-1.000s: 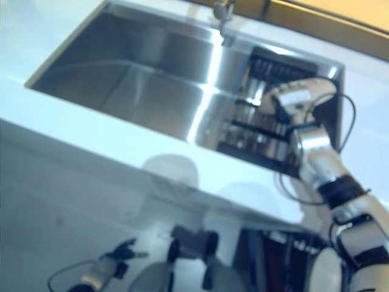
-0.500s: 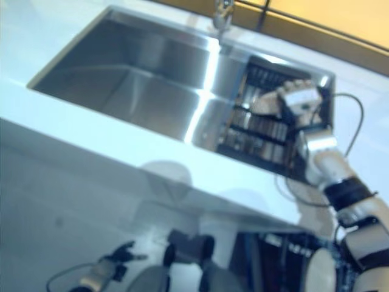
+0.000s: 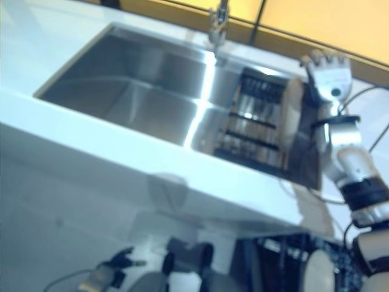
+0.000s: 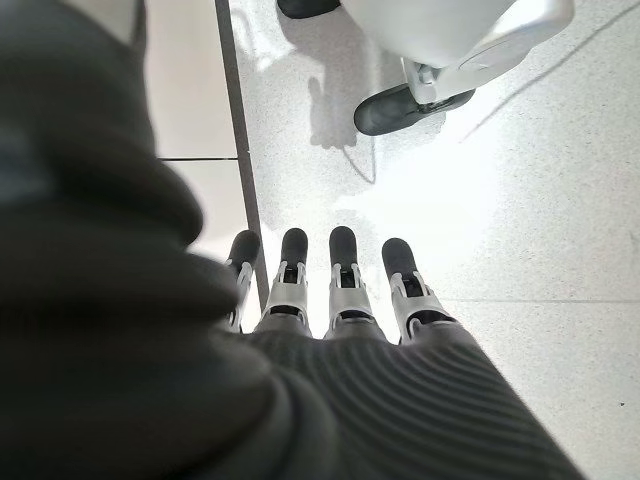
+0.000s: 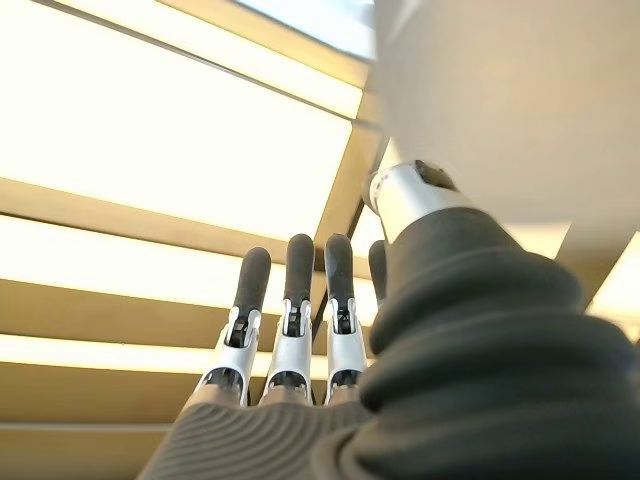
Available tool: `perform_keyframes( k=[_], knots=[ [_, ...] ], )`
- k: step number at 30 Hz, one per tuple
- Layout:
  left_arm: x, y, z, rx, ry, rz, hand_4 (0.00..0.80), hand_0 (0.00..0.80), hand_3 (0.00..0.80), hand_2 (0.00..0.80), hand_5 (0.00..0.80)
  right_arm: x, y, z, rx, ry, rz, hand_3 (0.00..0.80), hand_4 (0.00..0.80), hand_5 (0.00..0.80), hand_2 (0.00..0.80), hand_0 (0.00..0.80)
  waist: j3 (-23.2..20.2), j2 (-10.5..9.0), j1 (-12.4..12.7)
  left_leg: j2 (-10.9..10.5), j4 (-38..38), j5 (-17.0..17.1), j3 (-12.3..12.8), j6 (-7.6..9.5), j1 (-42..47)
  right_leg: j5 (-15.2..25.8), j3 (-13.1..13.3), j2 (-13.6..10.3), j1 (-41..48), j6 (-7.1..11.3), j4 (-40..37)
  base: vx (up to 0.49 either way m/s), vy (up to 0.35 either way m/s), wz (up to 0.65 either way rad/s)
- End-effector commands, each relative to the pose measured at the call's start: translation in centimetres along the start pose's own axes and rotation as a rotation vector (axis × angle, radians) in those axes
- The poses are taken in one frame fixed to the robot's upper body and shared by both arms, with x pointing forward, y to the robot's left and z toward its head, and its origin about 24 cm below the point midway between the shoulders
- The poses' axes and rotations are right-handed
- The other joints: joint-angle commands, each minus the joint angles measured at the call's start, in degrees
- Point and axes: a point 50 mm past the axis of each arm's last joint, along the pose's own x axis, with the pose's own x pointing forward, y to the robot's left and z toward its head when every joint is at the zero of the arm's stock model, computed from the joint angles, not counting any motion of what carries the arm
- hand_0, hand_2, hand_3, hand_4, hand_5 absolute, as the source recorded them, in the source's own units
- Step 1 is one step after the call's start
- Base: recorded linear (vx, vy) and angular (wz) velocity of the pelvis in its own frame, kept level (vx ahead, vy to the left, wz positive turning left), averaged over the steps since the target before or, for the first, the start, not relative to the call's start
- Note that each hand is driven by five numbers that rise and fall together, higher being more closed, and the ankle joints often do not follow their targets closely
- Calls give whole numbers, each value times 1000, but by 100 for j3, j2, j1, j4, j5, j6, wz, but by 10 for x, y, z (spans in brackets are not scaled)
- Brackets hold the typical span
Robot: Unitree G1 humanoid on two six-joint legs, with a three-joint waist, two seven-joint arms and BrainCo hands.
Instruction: Take plates into dishwasher
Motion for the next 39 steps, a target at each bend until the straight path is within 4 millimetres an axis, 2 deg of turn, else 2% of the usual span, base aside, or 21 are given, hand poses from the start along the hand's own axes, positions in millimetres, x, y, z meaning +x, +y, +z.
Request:
perform_keyframes(
  k=[1,7,8,9,10,11,14,15,16,17,20,24,30,39],
  knots=[
    [-2,-5,-10,6,17,-16,0,0,0,0,0,8,-21,-10,14,9,-92,800,800,800,800,800,-341,53,-8,-110,279,-768,279,485,-205,-1056,316,172,300,264,299,0,0,0],
    [-3,-7,-16,2,36,-19,0,0,0,0,0,-3,-4,-5,111,15,68,800,800,800,800,800,-412,58,-41,-112,255,-758,278,477,-139,-1051,341,158,348,272,286,3,12,-2],
    [-3,-7,-16,1,37,-18,0,0,0,0,0,-4,-2,-3,85,-5,78,744,744,744,744,744,-413,58,-45,-109,247,-755,283,478,-122,-1046,352,157,357,272,284,0,0,0],
    [-3,-7,-16,-2,37,-18,0,0,0,0,0,-5,0,-1,88,-19,93,584,584,584,584,584,-407,57,-44,-106,242,-757,282,479,-104,-1049,348,155,371,272,288,0,0,0],
    [-3,-8,-16,-4,36,-18,0,0,0,0,0,-5,1,1,86,-33,91,637,637,637,637,637,-406,59,-42,-105,232,-751,278,479,-97,-1051,340,151,371,275,294,-10,21,-3],
    [-3,-8,-16,-6,36,-19,0,0,0,0,0,-4,0,4,90,-45,90,753,753,753,753,753,-410,68,-40,-104,197,-730,276,477,-84,-1043,328,145,374,279,292,-12,20,-4],
    [-3,-9,-18,-6,41,-16,0,0,0,0,0,-6,4,2,109,-31,104,649,649,649,649,649,-413,77,-37,-112,156,-724,264,482,-53,-1045,306,137,392,291,292,-8,17,-7],
    [-3,-9,-19,-7,43,-15,0,0,0,0,0,-7,5,2,117,-25,112,486,486,486,486,486,-414,79,-35,-114,140,-717,266,482,-45,-1044,293,132,396,294,287,-5,14,-3],
    [-4,-8,-20,-7,43,-13,0,0,0,0,0,-8,7,1,133,-15,124,173,173,173,173,173,-417,82,-30,-115,136,-716,266,480,-41,-1048,283,126,403,292,287,0,0,0],
    [-4,-8,-21,-8,45,-13,0,0,0,0,0,-9,8,3,147,-15,135,0,0,0,0,0,-421,86,-31,-119,128,-714,267,484,-29,-1047,280,122,410,293,289,0,0,0],
    [-4,-7,-21,-11,45,-14,0,0,0,0,0,-12,14,10,240,-44,240,0,0,0,0,0,-436,105,-31,-129,114,-706,263,487,-18,-1053,266,109,416,297,299,0,0,0],
    [-4,-6,-22,-18,54,-12,0,0,0,0,0,-19,23,24,431,-79,473,0,0,0,0,0,-455,95,-50,-130,96,-695,284,482,30,-1063,250,94,444,281,329,13,16,0],
    [-4,-7,-26,-39,68,-2,0,0,0,0,0,-38,44,38,757,-4,811,0,0,0,0,0,-443,50,-106,-115,68,-691,359,476,119,-1073,223,78,487,257,376,13,17,0],
    [-4,-4,-29,-38,83,13,0,0,0,0,0,-48,61,64,1000,120,991,0,0,0,0,0,-404,-55,-107,-87,96,-702,461,476,163,-1045,223,96,533,251,372,0,0,0]
  ],
)
